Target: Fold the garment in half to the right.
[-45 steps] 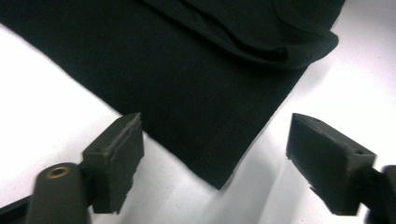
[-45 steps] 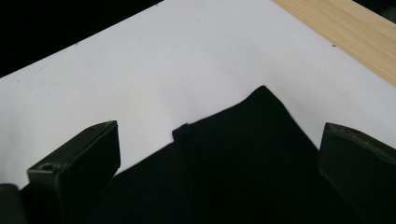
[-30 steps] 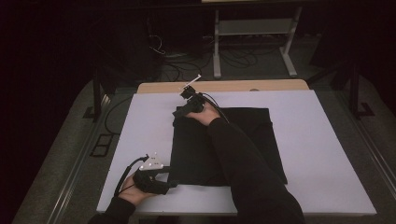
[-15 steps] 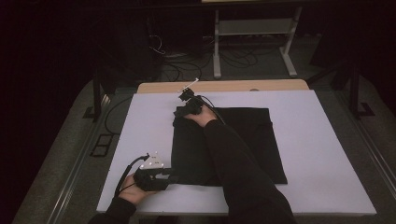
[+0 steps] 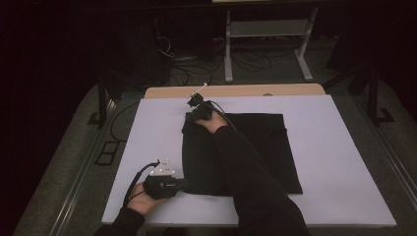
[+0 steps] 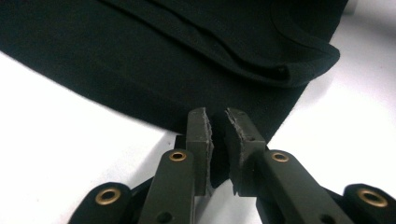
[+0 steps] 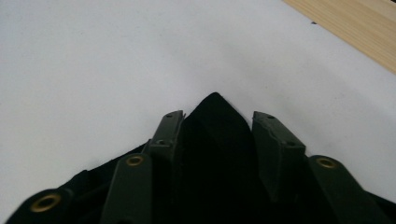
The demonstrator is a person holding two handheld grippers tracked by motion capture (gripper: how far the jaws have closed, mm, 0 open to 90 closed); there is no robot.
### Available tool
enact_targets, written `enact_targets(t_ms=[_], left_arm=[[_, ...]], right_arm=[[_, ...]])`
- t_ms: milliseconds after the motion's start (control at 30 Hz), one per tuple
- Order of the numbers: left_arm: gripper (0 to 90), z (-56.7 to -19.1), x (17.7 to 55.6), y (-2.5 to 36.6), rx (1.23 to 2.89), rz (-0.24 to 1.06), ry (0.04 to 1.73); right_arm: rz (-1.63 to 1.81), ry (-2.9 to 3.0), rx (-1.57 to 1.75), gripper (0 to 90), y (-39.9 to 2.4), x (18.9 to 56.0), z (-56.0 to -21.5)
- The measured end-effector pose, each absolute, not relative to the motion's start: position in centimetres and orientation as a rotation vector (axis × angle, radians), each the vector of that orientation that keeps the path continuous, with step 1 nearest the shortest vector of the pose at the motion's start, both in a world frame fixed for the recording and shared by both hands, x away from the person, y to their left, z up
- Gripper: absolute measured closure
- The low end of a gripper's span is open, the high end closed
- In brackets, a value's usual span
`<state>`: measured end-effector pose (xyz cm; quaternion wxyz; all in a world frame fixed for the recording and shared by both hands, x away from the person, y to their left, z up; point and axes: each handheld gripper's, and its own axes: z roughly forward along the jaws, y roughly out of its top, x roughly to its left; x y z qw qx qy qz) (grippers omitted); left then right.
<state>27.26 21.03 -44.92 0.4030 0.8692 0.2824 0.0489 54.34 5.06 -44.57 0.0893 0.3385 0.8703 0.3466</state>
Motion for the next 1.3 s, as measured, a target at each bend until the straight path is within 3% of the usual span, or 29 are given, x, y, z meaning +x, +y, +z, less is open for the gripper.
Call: enact_targets(t_ms=[300, 1300], left_arm=[[84.2, -44.8, 27.5, 20.5, 2.198, 0.120, 0.727], [85.1, -42.0, 27.2, 20.7, 2.103, 0.164, 0.687]], right_arm=[[1.023, 2.598, 1.018, 81.9, 5.3, 54.2, -44.2], [1.162, 2.592, 0.979, 84.1, 0.8, 51.9, -39.2]])
